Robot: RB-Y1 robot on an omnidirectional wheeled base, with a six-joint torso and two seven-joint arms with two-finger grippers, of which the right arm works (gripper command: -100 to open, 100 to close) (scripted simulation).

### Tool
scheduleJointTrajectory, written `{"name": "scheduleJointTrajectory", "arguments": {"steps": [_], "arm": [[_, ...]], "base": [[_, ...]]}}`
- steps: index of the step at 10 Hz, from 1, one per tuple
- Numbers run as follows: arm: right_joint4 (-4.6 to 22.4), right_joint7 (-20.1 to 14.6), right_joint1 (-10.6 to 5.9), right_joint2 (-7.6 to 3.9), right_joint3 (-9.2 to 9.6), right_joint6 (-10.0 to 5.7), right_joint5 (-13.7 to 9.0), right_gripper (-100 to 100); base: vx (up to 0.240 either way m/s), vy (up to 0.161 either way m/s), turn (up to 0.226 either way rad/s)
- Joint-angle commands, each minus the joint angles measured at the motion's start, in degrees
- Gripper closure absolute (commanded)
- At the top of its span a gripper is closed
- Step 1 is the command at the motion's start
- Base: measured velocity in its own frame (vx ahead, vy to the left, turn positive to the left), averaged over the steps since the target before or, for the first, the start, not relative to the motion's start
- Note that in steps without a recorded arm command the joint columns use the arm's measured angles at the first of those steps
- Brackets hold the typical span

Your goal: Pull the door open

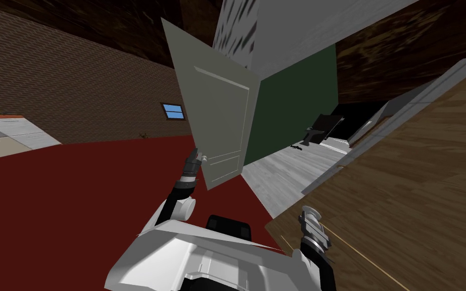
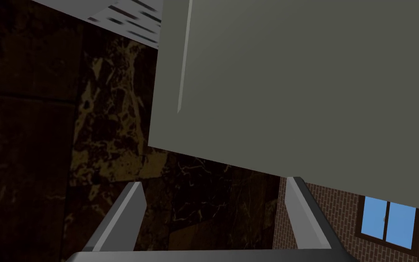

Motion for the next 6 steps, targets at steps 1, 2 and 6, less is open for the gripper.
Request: {"name": "scheduleJointTrajectory", "arguments": {"steps": [1, 2, 6], "arm": [[-0.01, -0.08, 0.04, 0.04, -0.03, -0.05, -0.04, 100], [-0.51, -0.76, 0.23, -0.27, 1.15, 0.13, 0.66, 100], [-1.83, -2.71, 0.82, -0.97, 4.14, 0.44, 2.39, 100]], "base": [[0.000, 0.000, 0.000], [-0.130, 0.012, 0.069], [-0.234, 0.020, 0.081]]}}
